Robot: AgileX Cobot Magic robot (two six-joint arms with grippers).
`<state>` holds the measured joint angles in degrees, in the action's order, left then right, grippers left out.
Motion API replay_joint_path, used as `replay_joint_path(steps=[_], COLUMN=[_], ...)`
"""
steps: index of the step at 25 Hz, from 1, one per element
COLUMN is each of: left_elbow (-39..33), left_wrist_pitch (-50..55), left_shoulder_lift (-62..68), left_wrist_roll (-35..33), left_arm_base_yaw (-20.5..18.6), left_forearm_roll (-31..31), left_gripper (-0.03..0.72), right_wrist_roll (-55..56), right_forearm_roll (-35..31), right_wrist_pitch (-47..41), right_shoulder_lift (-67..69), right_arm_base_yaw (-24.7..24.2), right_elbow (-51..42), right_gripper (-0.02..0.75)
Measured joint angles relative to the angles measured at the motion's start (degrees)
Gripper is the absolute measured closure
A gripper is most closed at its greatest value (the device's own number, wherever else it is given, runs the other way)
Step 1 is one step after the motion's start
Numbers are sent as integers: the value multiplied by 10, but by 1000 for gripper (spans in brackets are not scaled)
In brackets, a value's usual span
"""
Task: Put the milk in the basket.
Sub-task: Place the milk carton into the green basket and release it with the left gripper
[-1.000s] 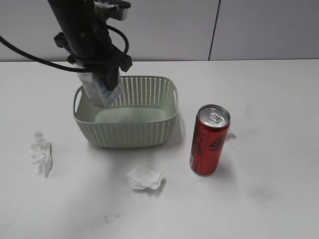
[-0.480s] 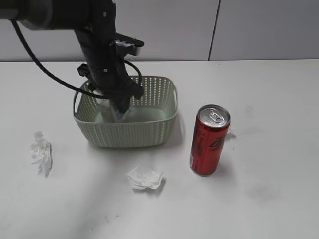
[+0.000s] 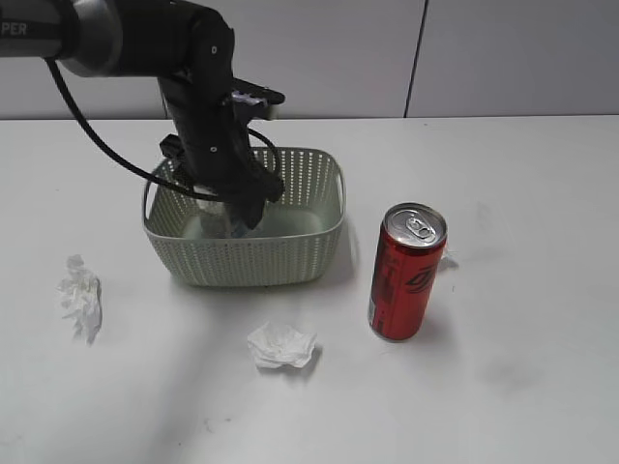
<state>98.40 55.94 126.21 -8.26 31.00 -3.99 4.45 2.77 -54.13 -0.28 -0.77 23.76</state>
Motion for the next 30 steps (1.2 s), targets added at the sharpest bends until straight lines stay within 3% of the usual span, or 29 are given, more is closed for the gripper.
replay_joint_path(steps=[3, 6, 11, 20, 30], left_elbow=[0, 0, 22, 156, 160], left_wrist_pitch=[-2, -2, 40, 131, 137], left_shoulder_lift=[0, 0, 0, -13, -154], left_wrist_roll=[0, 0, 0, 1, 13], left_arm_base_yaw=[0, 0, 0, 0, -19], left_forearm_roll=[0, 0, 0, 0, 24], left_gripper=[87, 39, 27, 27, 31], right_wrist_roll=[0, 0, 0, 0, 0], right_forearm_roll=[0, 0, 0, 0, 0], right_wrist_pitch=[0, 0, 0, 0, 0], right_shoulder_lift=[0, 0, 0, 0, 0], right_arm_base_yaw=[0, 0, 0, 0, 0], right_elbow=[0, 0, 0, 0, 0], right_gripper=[184, 184, 184, 184, 184])
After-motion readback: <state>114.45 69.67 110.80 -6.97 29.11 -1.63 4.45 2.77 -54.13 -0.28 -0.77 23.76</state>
